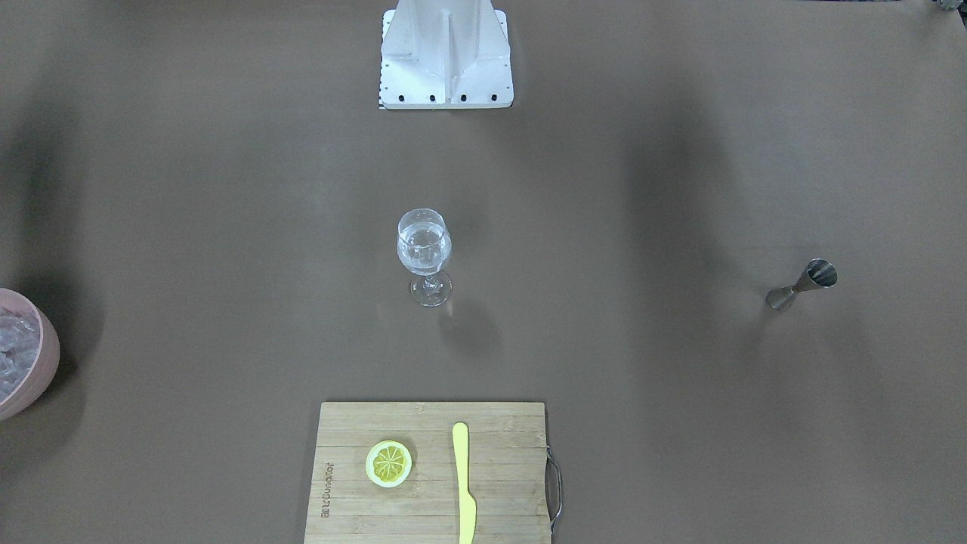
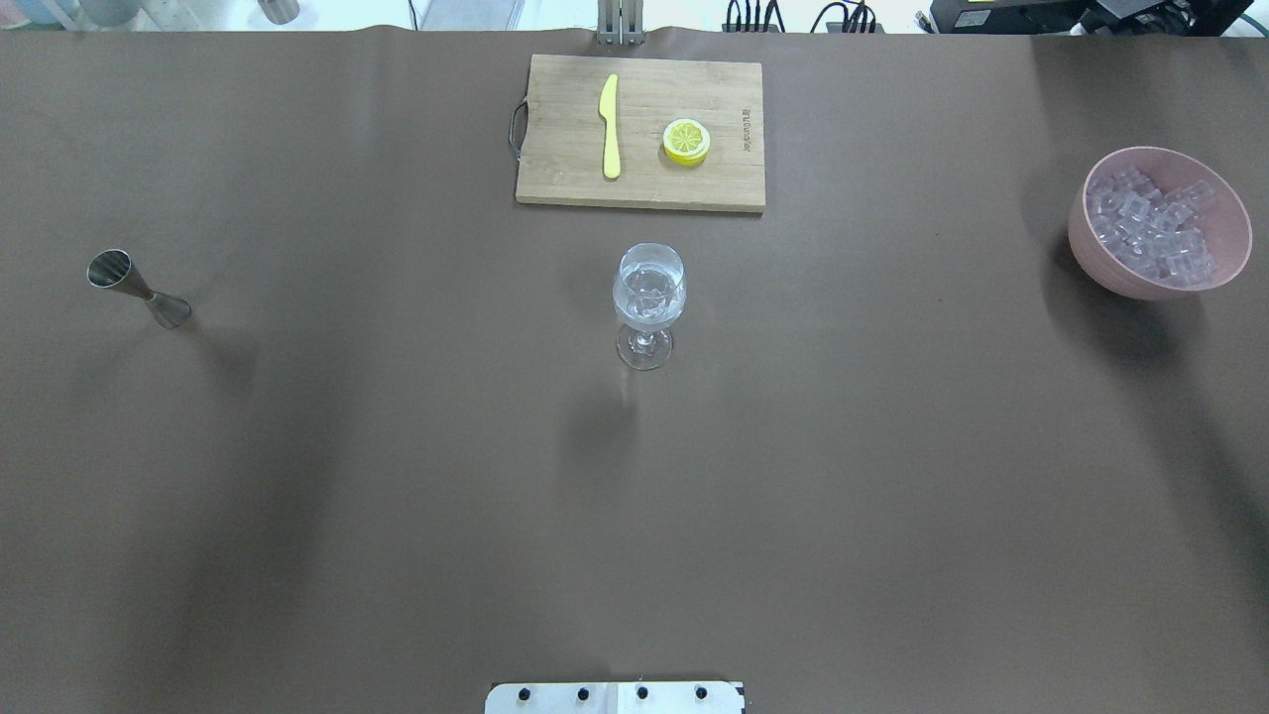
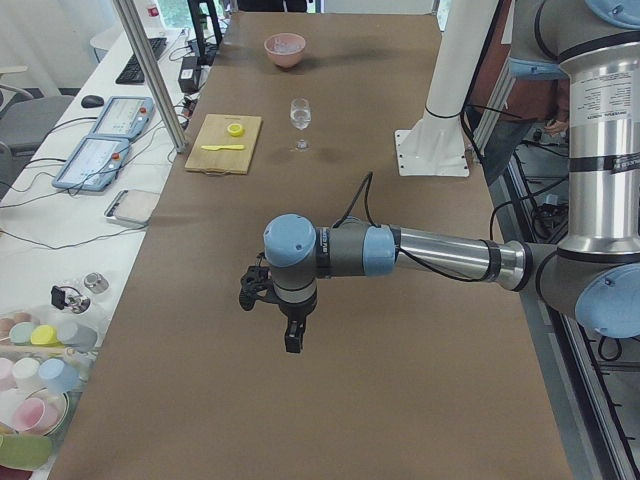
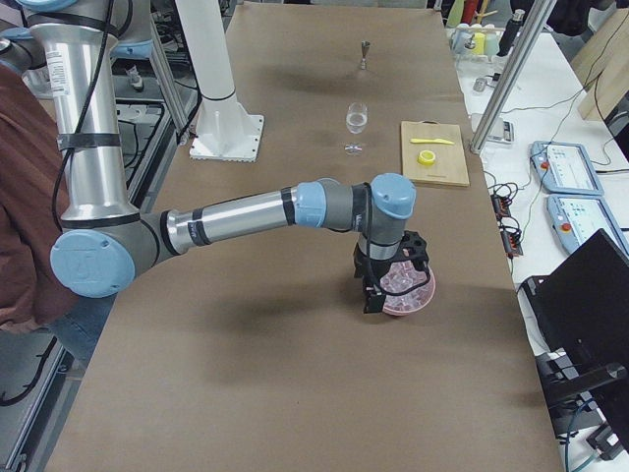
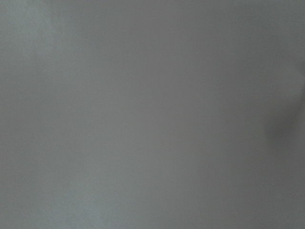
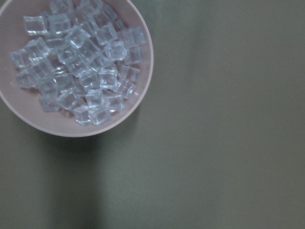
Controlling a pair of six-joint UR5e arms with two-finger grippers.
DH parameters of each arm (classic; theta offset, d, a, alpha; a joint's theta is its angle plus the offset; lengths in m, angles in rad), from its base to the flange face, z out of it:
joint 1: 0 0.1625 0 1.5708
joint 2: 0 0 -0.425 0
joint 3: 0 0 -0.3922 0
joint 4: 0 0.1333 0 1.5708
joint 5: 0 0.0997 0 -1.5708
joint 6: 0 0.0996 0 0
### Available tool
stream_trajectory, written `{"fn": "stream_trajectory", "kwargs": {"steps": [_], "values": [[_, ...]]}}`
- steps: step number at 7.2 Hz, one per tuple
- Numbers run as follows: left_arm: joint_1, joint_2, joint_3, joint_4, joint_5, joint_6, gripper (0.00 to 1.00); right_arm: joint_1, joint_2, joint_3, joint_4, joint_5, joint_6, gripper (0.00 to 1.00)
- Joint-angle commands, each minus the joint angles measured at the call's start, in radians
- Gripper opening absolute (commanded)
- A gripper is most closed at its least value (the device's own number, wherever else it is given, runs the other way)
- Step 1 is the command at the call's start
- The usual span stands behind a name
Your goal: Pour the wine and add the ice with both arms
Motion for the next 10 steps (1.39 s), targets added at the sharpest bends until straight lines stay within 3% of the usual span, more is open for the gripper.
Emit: {"fn": "stream_trajectory", "kwargs": {"steps": [1,10], "values": [[-0.001,0.006,-0.006,0.002,-0.006,-0.004,0.99,0.015,-0.112,-0.029,0.134,0.001,0.000,1.00],[0.000,-0.004,0.000,-0.003,-0.006,-0.003,0.99,0.015,-0.057,-0.065,0.140,-0.007,0.020,1.00]]}}
